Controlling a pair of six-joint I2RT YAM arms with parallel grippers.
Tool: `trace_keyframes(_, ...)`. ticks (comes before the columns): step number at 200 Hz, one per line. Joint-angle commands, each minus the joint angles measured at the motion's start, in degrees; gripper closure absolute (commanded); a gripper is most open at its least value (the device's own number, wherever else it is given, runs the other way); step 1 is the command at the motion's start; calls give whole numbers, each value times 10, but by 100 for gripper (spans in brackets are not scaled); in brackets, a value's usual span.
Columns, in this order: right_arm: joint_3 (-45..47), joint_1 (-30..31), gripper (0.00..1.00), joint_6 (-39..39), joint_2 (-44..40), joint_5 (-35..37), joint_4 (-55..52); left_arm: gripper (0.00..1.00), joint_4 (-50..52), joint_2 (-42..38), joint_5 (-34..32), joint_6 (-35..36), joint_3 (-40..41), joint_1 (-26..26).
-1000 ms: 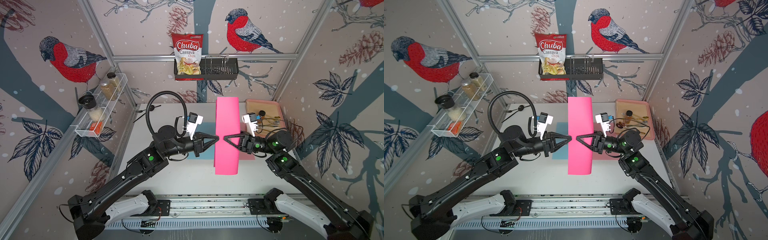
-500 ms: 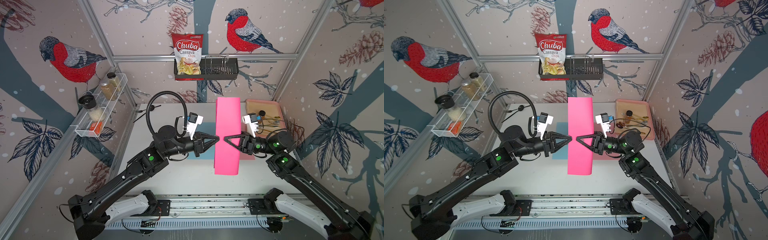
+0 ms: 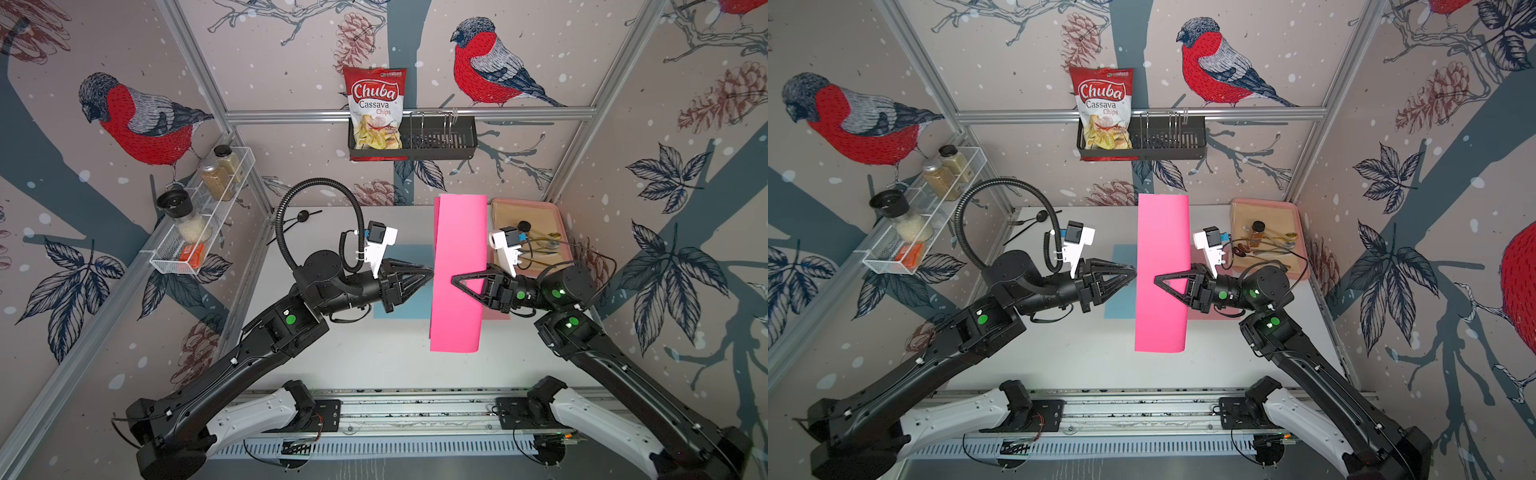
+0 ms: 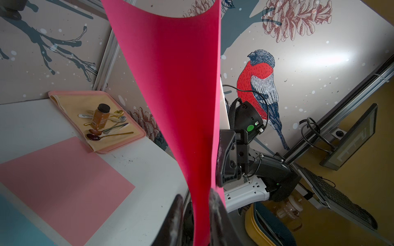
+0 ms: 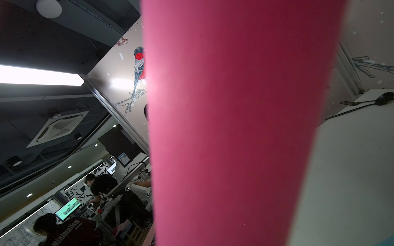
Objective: Fold the rectangular paper in half along the long edge
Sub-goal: Fold the paper.
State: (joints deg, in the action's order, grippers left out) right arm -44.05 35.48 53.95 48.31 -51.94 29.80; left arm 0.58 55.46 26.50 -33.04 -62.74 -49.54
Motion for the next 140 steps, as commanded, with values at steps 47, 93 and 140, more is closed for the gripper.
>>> trace_keyframes(47, 11, 0, 76, 40, 1, -33, 89, 74, -1, -10, -14, 8, 2, 0)
trace_keyframes(93, 15, 1, 76, 54, 2, -41, 115, 73, 2, -11, -13, 8, 0, 0)
trace_keyframes(140, 15, 6, 76, 51, 8, -37, 116, 72, -12, -6, 5, -5, 2, 0)
